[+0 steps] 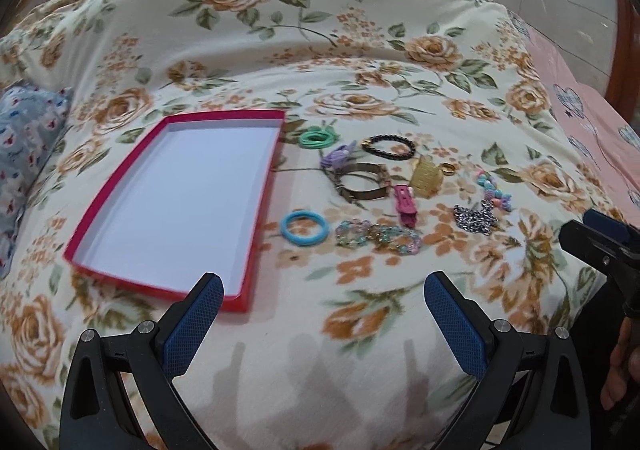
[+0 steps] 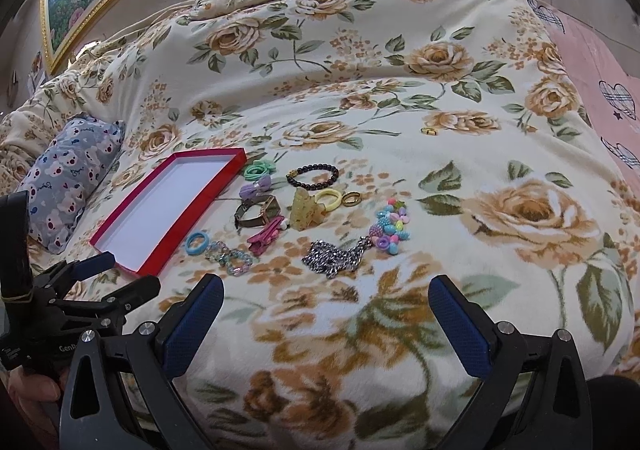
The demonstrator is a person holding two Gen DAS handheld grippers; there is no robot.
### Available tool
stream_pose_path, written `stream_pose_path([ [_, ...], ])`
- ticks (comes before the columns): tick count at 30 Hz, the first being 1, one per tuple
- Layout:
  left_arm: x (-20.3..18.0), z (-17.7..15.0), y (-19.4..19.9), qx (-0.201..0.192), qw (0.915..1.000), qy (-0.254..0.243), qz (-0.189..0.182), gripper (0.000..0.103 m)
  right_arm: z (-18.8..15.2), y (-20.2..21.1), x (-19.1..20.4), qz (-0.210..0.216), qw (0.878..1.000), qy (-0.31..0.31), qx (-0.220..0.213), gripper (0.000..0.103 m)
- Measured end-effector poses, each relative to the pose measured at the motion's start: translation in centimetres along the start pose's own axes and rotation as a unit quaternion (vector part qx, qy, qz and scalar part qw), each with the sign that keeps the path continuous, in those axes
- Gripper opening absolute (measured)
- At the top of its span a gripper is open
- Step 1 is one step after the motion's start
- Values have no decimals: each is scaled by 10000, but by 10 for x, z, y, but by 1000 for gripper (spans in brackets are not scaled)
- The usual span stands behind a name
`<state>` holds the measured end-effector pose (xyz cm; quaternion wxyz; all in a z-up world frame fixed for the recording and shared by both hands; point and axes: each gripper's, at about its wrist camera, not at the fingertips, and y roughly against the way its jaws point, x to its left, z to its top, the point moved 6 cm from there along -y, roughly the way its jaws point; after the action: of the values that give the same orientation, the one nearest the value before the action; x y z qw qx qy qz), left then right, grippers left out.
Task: Organize jewelry
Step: 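Grasp the crystal bead bracelet with the left tool while the right grasps the pastel plastic bead bracelet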
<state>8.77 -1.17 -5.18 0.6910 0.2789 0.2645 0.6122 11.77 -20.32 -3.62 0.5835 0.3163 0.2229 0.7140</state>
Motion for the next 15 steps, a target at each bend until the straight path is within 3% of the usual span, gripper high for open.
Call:
stream_pose_path([
  [10,-16,21,-40,196,9988,-363,-270,96,11,-27,-23,-62,9994,-227,250,95],
  [15,-22,30,-61,313,9978,-485,-335,96,16,-41,-37,-141,9986,-349,362,84],
])
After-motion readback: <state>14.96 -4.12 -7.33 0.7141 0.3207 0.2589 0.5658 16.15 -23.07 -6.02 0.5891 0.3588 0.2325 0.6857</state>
